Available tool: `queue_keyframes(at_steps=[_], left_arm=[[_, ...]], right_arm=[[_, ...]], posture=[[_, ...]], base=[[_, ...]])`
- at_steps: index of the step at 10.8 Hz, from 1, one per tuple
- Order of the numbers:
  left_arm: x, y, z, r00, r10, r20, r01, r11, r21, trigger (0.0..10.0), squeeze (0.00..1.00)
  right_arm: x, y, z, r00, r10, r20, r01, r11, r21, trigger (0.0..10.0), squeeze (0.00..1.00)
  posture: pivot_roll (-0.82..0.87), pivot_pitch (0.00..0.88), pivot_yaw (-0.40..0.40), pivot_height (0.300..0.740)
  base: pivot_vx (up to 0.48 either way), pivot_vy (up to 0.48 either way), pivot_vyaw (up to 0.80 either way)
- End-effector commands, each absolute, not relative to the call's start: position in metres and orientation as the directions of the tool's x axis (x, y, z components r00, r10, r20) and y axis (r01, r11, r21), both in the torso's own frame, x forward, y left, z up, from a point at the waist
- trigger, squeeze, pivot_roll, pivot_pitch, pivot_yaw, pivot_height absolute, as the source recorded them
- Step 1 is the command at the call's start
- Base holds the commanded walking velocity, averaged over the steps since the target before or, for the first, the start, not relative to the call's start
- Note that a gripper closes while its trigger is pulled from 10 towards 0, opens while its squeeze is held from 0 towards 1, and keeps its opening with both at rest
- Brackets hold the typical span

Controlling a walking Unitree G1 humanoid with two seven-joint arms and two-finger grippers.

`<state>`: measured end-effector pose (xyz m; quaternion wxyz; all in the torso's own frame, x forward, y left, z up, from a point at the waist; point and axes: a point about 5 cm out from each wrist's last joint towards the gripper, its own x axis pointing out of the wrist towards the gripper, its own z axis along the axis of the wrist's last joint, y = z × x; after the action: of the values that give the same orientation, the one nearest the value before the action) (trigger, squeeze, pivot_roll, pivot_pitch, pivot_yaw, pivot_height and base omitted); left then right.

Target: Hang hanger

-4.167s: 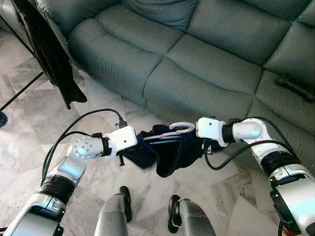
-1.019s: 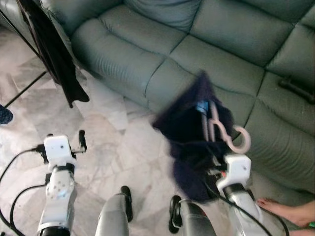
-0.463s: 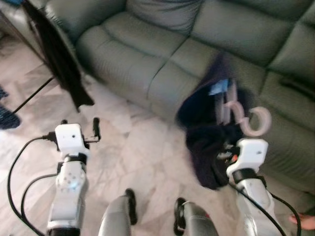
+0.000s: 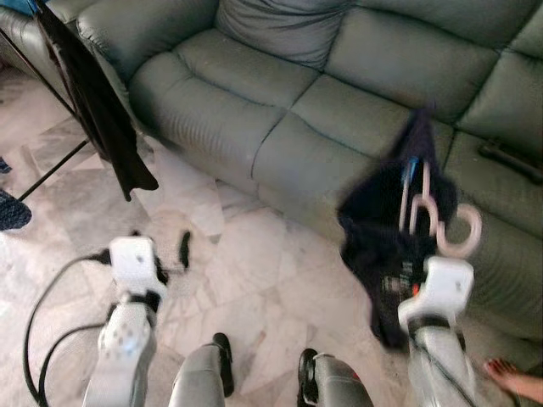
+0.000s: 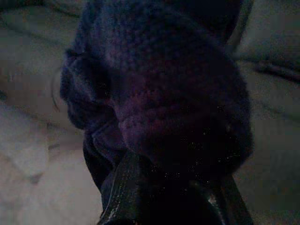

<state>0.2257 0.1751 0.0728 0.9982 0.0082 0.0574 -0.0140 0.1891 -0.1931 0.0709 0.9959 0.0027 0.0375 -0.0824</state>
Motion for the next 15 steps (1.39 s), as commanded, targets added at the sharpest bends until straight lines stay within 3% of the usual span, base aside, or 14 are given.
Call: queue_keyframes(at_steps=[1,2,4,5,6,7,11,14,15], left_arm=[[0.221,0.174,0.069,0.988,-0.055,-0.148,0.058,0.998,0.019,10.0,0.00],[0.223,0.173,0.060,0.981,-0.074,-0.179,0.081,0.996,0.034,10.0,0.00],[0.237,0.181,0.081,0.995,-0.037,-0.094,0.045,0.996,0.076,10.0,0.00],[0.242,0.182,0.087,0.998,-0.012,-0.057,0.017,0.996,0.083,10.0,0.00],[0.247,0.179,0.088,0.997,0.066,-0.028,-0.064,0.995,0.078,10.0,0.00],[0.249,0.175,0.103,0.998,0.059,0.034,-0.061,0.996,0.070,10.0,0.00],[0.246,0.163,0.090,0.984,0.176,0.040,-0.178,0.983,0.050,10.0,0.00],[0.246,0.168,0.091,0.976,0.214,0.049,-0.217,0.973,0.072,10.0,0.00],[0.247,0.164,0.092,0.991,0.131,0.035,-0.134,0.988,0.074,10.0,0.00]], right_arm=[[0.187,-0.195,0.081,0.985,-0.173,-0.030,0.172,0.985,-0.015,0.0,0.00],[0.185,-0.195,0.073,0.979,-0.199,-0.053,0.198,0.980,-0.026,0.0,0.00],[0.197,-0.185,0.086,0.986,-0.168,0.010,0.168,0.986,-0.017,0.0,0.00],[0.203,-0.183,0.092,0.995,-0.089,0.053,0.093,0.992,-0.084,0.0,0.00],[0.212,-0.198,0.079,0.988,-0.153,-0.013,0.152,0.987,-0.045,0.0,0.00],[0.220,-0.192,0.091,0.996,-0.089,0.024,0.090,0.995,-0.041,0.0,0.00],[0.249,-0.184,0.101,0.999,0.024,0.044,-0.021,0.998,-0.063,0.0,0.00],[0.249,-0.176,0.104,0.997,0.034,0.064,-0.030,0.998,-0.061,0.0,0.00],[0.240,-0.167,0.101,0.994,0.100,0.055,-0.093,0.989,-0.111,2.6,0.00]], posture=[[-0.10,0.239,0.019,0.740],[-0.10,0.233,0.045,0.740],[-0.09,0.169,0.052,0.740],[-0.08,0.216,0.040,0.740],[-0.05,0.177,-0.017,0.740],[-0.05,0.187,-0.028,0.740],[0.00,0.152,-0.145,0.740],[-0.01,0.155,-0.108,0.740],[-0.03,0.178,-0.082,0.740]], base=[[0.000,0.000,0.00],[0.000,0.000,0.00],[0.000,0.000,0.00],[0.000,0.000,0.00],[0.000,0.000,0.00],[0.000,0.000,0.00],[0.000,0.000,0.00],[0.000,0.000,0.27],[0.000,0.000,0.80]])
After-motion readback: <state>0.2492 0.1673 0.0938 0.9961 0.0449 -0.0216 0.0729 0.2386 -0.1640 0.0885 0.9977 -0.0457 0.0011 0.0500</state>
